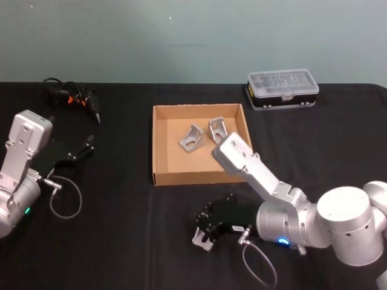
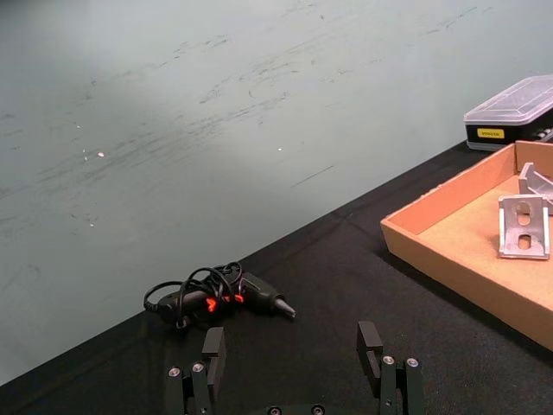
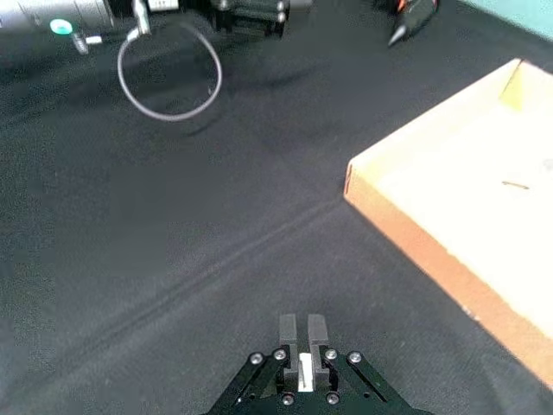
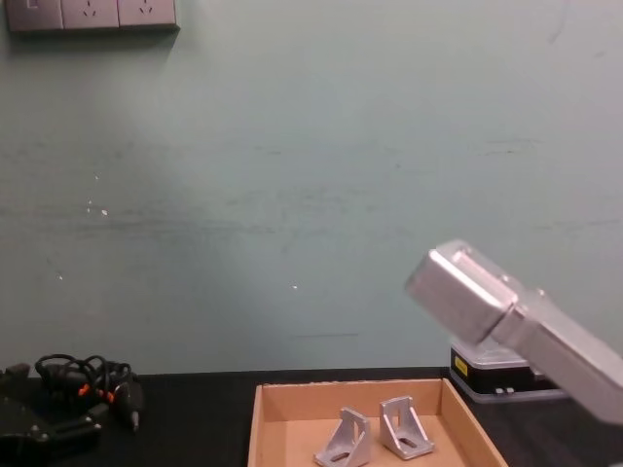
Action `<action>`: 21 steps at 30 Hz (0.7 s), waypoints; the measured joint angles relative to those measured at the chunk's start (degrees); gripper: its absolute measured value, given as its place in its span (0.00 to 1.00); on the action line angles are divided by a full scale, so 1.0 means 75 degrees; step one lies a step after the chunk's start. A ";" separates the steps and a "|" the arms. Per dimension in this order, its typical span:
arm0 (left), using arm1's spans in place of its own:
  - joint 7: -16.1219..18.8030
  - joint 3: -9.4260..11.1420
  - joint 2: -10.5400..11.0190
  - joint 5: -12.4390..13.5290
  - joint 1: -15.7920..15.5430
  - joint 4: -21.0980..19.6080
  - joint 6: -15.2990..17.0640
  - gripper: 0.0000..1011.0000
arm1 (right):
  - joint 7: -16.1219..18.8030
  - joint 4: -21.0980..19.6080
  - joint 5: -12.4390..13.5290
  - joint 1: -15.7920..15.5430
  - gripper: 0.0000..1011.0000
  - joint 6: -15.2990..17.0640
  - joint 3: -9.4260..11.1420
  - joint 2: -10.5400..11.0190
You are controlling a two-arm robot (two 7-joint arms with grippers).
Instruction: Use one hand to pick up the angle iron from the table and place it into the box.
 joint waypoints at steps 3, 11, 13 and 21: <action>0.0000 0.0000 0.0000 0.0000 0.0000 0.0000 0.0000 0.99 | -0.0008 -0.0074 0.0021 0.0052 0.08 -0.0015 0.0066 -0.0002; 0.0000 0.0000 0.0000 0.0000 0.0000 0.0000 0.0000 0.99 | -0.0060 0.0056 0.0127 0.0507 0.08 -0.0011 0.0217 -0.0256; 0.0000 0.0000 0.0000 0.0000 0.0000 0.0000 0.0000 0.99 | -0.0070 0.0153 0.0156 0.0635 0.08 -0.0008 0.0238 -0.0342; 0.0000 0.0000 0.0000 0.0000 0.0000 0.0000 0.0000 0.99 | -0.0257 0.0930 0.0228 0.1340 0.08 -0.0045 0.0275 -0.0885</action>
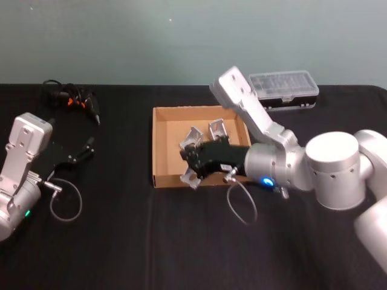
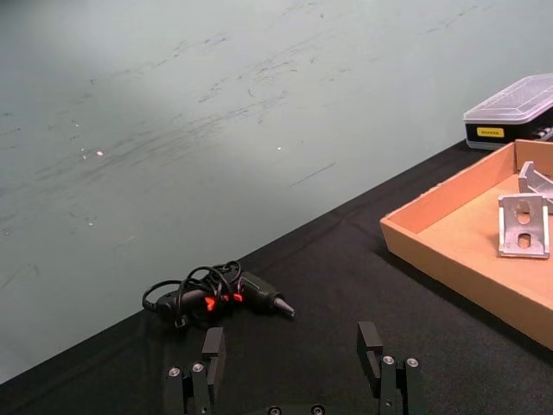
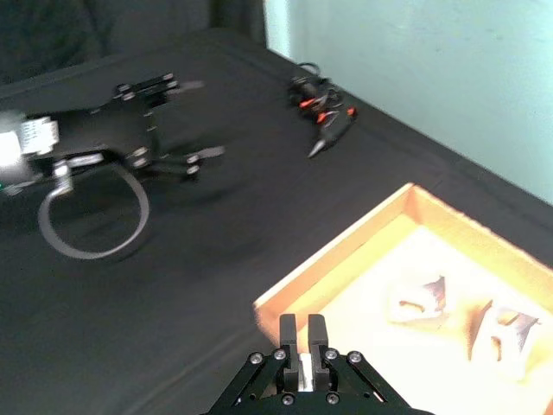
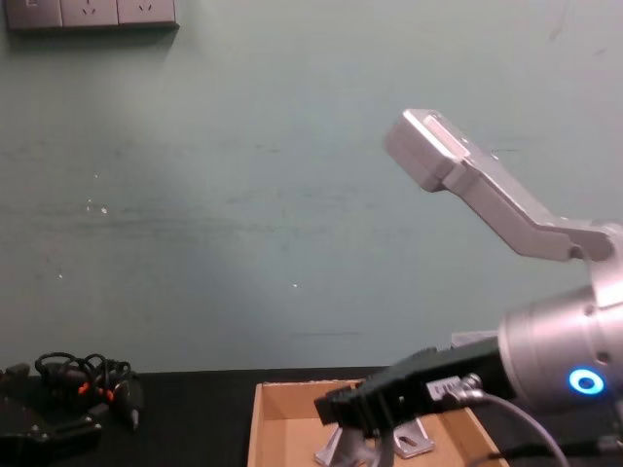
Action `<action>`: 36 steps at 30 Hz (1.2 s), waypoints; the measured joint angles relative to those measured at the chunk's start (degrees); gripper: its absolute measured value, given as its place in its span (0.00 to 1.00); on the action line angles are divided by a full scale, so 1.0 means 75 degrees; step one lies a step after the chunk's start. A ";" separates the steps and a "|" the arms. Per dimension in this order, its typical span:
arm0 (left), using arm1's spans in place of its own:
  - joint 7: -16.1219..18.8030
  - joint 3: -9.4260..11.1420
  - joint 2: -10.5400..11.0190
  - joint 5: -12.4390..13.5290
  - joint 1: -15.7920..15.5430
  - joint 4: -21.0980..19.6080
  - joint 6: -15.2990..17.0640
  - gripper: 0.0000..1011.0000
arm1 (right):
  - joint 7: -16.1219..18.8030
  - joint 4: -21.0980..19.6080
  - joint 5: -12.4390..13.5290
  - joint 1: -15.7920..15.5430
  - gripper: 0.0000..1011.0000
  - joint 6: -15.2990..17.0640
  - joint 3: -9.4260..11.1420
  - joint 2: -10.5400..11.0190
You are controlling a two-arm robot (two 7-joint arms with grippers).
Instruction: Use one hand to pick up the angle iron from the table and place it into the box.
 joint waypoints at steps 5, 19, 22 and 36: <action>0.0000 0.0000 0.0000 0.0000 0.0000 0.0000 0.0000 0.99 | -0.0193 0.0847 -0.0094 0.0518 0.08 -0.0147 -0.0031 -0.0419; 0.0000 0.0000 0.0000 0.0000 0.0000 0.0000 0.0000 0.99 | -0.0550 0.2850 -0.0334 0.1252 0.08 -0.0684 0.0219 -0.1145; 0.0000 0.0000 0.0000 0.0000 0.0000 0.0000 0.0000 0.99 | -0.0585 0.3163 -0.0397 0.1315 0.08 -0.0788 0.0282 -0.1237; 0.0000 0.0000 0.0000 0.0000 0.0000 0.0000 0.0000 0.99 | -0.0584 0.4005 -0.0580 0.1483 0.08 -0.1173 0.0461 -0.1478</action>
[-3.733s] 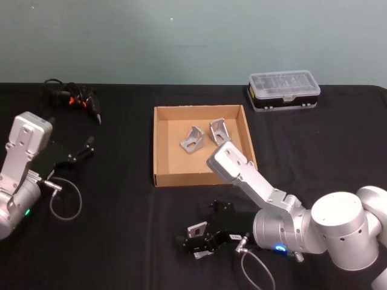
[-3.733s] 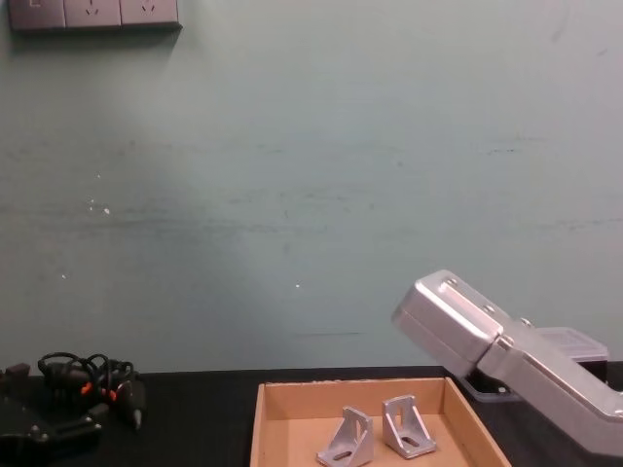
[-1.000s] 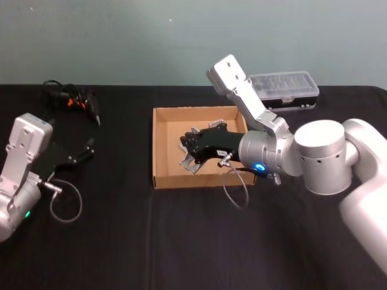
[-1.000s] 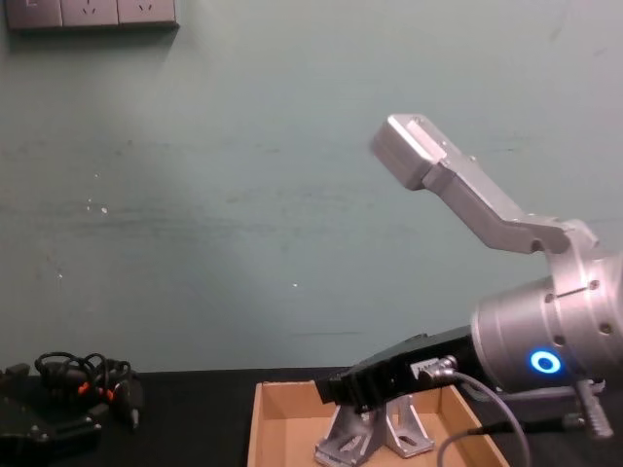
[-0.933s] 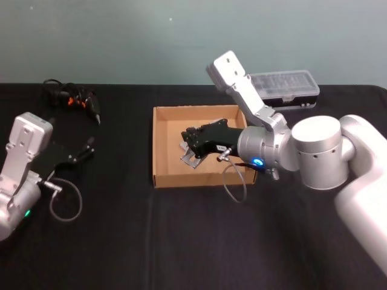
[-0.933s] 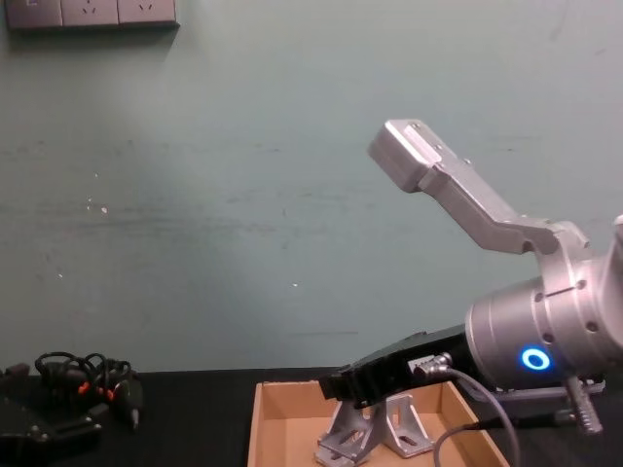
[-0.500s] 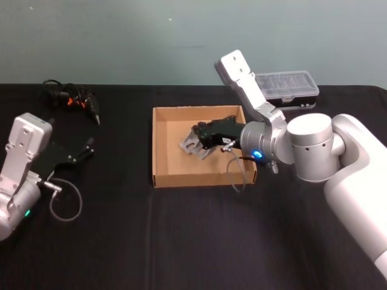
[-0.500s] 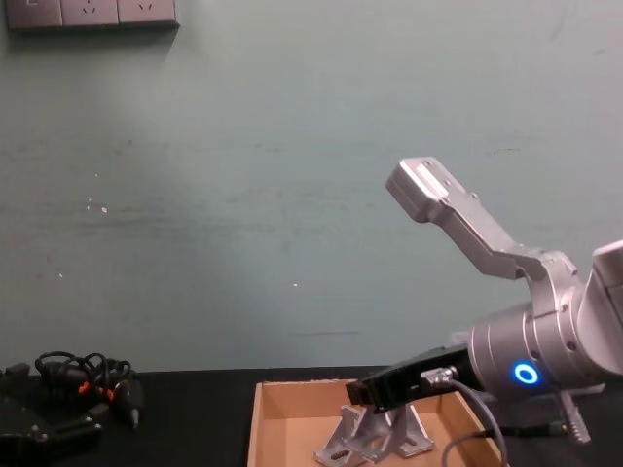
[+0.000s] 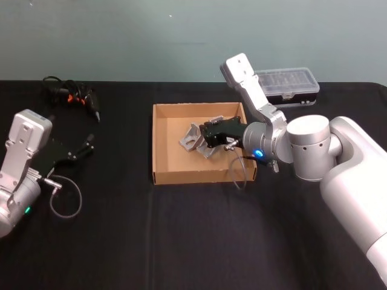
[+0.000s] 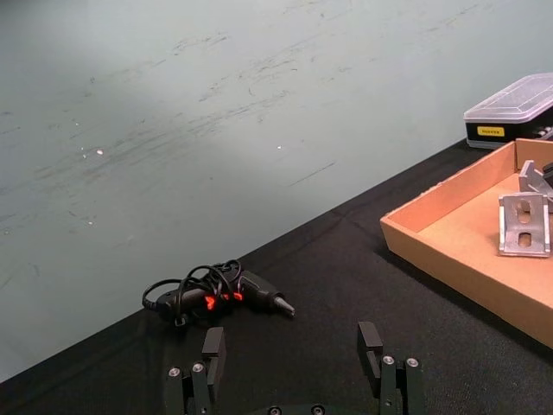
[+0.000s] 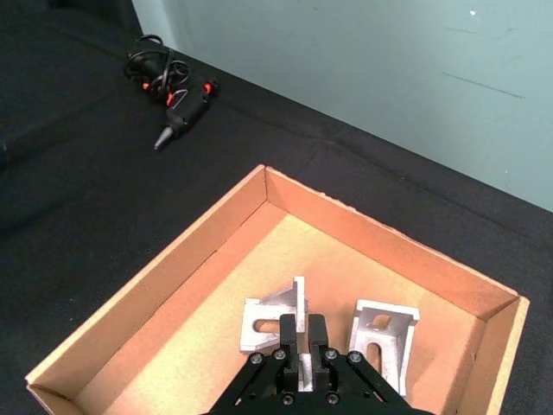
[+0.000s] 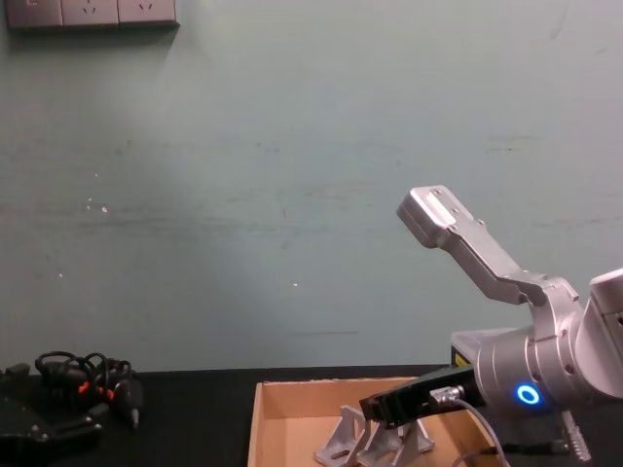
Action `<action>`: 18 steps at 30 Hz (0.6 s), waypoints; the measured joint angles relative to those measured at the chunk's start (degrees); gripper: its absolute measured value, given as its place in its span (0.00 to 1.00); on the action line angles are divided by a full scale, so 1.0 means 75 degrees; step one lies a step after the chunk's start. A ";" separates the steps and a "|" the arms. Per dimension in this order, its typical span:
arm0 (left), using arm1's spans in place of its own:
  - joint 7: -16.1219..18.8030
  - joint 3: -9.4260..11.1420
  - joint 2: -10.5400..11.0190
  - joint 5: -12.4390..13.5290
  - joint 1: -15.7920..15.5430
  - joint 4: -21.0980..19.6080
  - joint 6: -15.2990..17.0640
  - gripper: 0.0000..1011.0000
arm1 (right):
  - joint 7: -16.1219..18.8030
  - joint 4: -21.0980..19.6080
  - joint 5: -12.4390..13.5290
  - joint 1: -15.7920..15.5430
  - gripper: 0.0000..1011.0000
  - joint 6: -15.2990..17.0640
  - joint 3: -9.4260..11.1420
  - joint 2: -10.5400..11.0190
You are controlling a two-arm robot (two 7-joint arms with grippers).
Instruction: Use one hand to pick up the angle iron from the table and place it into the box.
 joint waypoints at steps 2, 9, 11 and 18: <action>0.0000 0.0000 0.0000 0.0000 0.0000 0.0000 0.0000 0.99 | 0.0013 0.0061 -0.0023 0.0016 0.08 -0.0031 0.0009 -0.0018; 0.0000 0.0000 0.0000 0.0000 0.0000 0.0000 0.0000 0.99 | 0.0094 0.0170 -0.0056 0.0044 0.08 -0.0080 0.0028 -0.0047; 0.0000 -0.0001 0.0000 0.0000 0.0000 0.0000 0.0000 0.99 | 0.0093 0.0162 -0.0056 0.0041 0.08 -0.0078 0.0025 -0.0044; 0.0000 0.0000 0.0000 0.0000 0.0001 0.0000 0.0000 0.99 | 0.0085 0.0136 -0.0055 0.0036 0.15 -0.0068 0.0021 -0.0040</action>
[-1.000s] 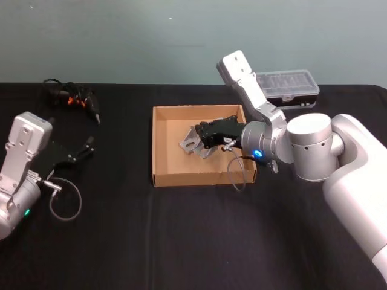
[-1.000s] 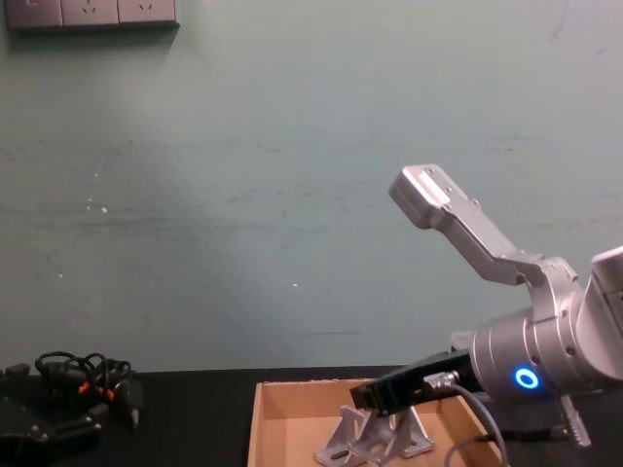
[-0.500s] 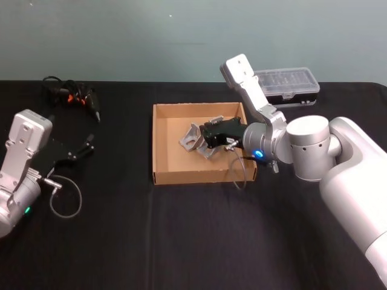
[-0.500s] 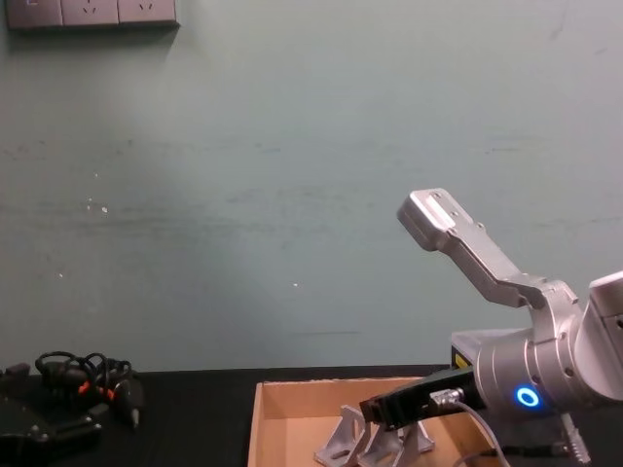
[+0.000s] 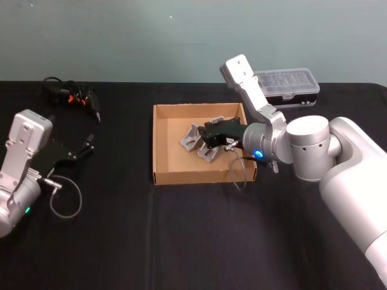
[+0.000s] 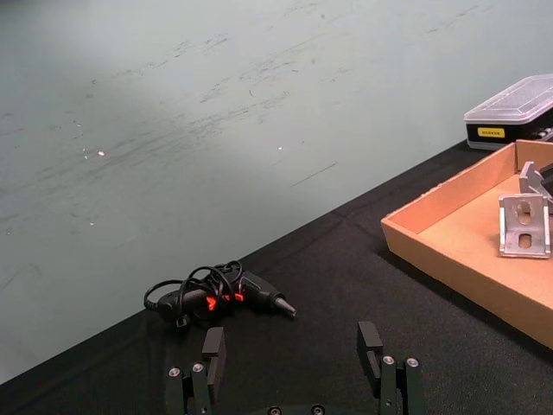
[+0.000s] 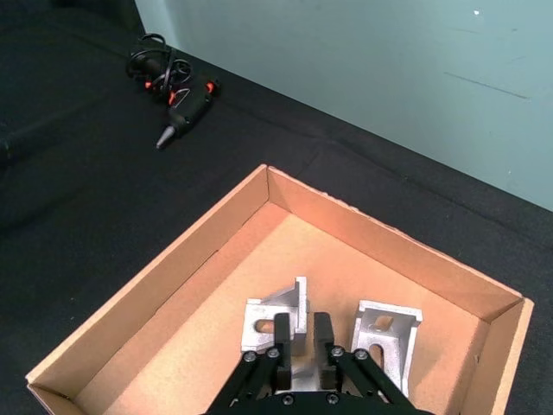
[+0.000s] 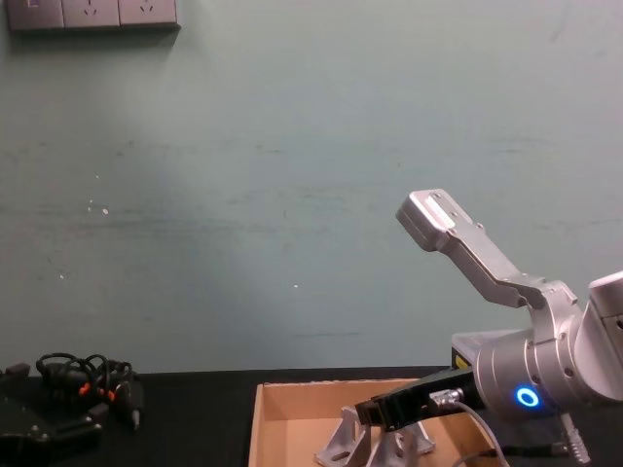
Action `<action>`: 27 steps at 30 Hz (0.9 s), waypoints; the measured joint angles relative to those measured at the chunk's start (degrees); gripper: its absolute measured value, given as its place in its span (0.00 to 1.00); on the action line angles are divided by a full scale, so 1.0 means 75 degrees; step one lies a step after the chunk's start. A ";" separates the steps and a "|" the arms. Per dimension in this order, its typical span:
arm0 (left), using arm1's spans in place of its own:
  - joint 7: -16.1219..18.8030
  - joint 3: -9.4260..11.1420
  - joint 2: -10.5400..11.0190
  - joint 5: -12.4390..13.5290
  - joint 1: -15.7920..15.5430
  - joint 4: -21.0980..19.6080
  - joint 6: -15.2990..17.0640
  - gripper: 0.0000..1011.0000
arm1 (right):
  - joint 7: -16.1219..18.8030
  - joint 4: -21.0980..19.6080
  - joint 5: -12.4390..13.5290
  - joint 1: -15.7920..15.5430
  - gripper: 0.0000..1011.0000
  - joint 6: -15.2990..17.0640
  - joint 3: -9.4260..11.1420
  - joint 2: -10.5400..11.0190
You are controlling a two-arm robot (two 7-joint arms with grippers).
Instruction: Use one hand to pick up the angle iron from the table and place it into the box.
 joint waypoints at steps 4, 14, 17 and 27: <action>0.0000 0.0000 0.0000 -0.0001 0.0000 0.0000 0.0000 0.99 | -0.0002 -0.0009 0.0001 -0.0003 0.25 0.0006 -0.0004 0.0002; 0.0000 0.0000 0.0000 0.0000 0.0000 0.0000 0.0000 0.99 | -0.0008 -0.0021 0.0004 -0.0010 0.58 0.0015 -0.0010 0.0009; 0.0000 0.0000 0.0000 0.0000 0.0000 0.0000 0.0000 0.99 | -0.0009 -0.0024 0.0005 -0.0012 0.65 0.0017 -0.0010 0.0010; 0.0000 0.0000 0.0000 0.0000 0.0000 0.0000 0.0000 0.99 | -0.0006 -0.0184 0.0006 -0.0103 0.94 -0.0010 0.0028 0.0037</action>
